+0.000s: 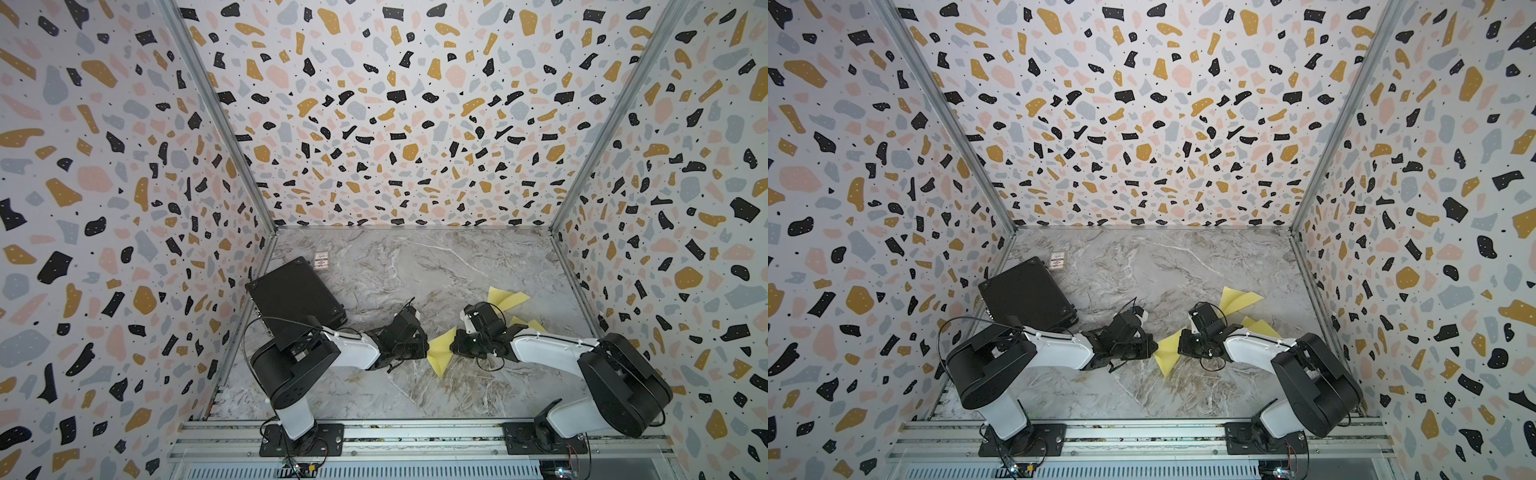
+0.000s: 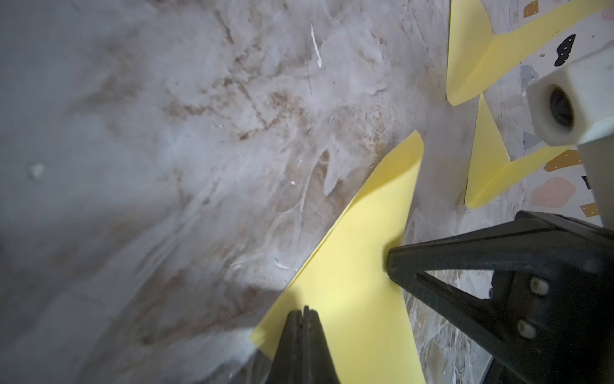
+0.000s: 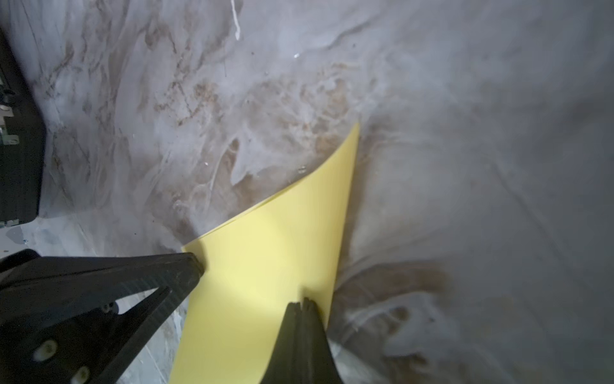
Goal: Fold the square paper diagonally
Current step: Fold the paper at the center of the board.
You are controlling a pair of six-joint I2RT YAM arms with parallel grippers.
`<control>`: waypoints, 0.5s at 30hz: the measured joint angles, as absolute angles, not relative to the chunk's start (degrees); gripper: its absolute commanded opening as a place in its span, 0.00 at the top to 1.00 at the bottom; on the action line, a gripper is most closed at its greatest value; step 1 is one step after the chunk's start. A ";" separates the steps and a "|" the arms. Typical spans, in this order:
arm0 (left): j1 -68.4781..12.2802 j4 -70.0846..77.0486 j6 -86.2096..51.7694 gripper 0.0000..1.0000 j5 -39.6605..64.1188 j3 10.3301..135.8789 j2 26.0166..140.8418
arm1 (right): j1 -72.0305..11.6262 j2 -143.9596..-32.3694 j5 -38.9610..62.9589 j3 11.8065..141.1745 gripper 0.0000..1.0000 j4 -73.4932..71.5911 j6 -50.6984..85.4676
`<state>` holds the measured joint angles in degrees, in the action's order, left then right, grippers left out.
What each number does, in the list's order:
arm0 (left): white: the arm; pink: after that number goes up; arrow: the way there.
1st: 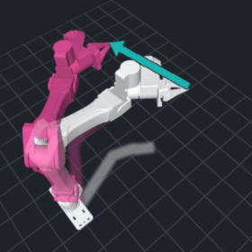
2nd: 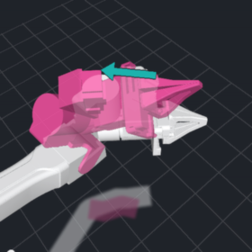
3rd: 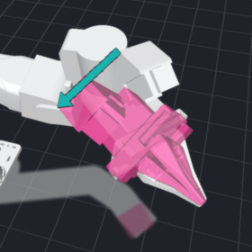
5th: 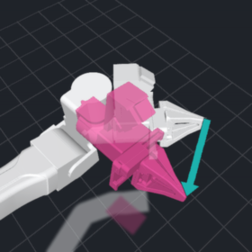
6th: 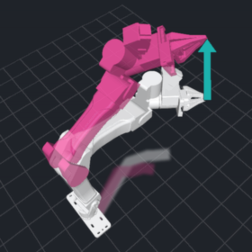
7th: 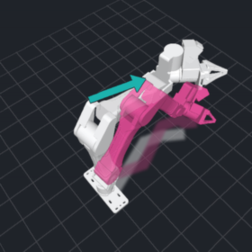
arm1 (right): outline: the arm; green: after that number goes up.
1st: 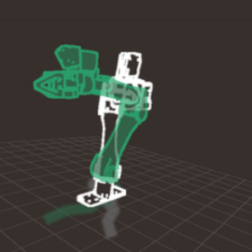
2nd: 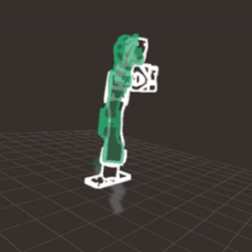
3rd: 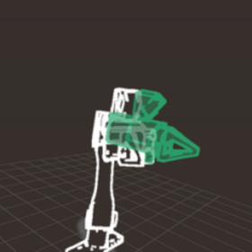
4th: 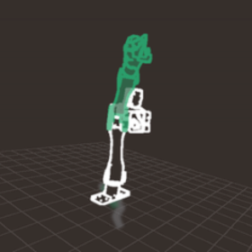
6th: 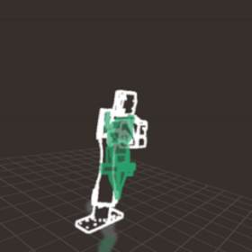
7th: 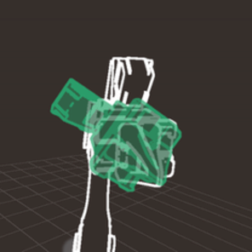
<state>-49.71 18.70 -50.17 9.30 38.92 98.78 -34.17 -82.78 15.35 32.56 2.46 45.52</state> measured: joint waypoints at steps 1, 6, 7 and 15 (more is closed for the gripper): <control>-49.74 18.87 -50.17 1.00 9.21 38.79 98.76 | -34.02 -82.39 15.31 32.18 0.96 2.33 45.98; -49.95 20.01 -50.15 1.00 8.69 38.22 98.70 | -33.41 -79.22 15.27 29.58 0.77 1.52 49.41; -49.95 20.12 -50.13 1.00 8.69 38.13 98.70 | -33.34 -78.26 15.18 29.12 0.73 1.41 50.11; -49.95 20.91 -50.06 1.00 8.45 37.74 98.70 | -32.99 -67.61 14.46 24.56 0.50 -3.49 55.86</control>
<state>-49.95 20.91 -50.06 8.45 37.74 98.70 -32.99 -67.61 14.46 24.56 -3.49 55.86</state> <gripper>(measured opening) 0.048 0.491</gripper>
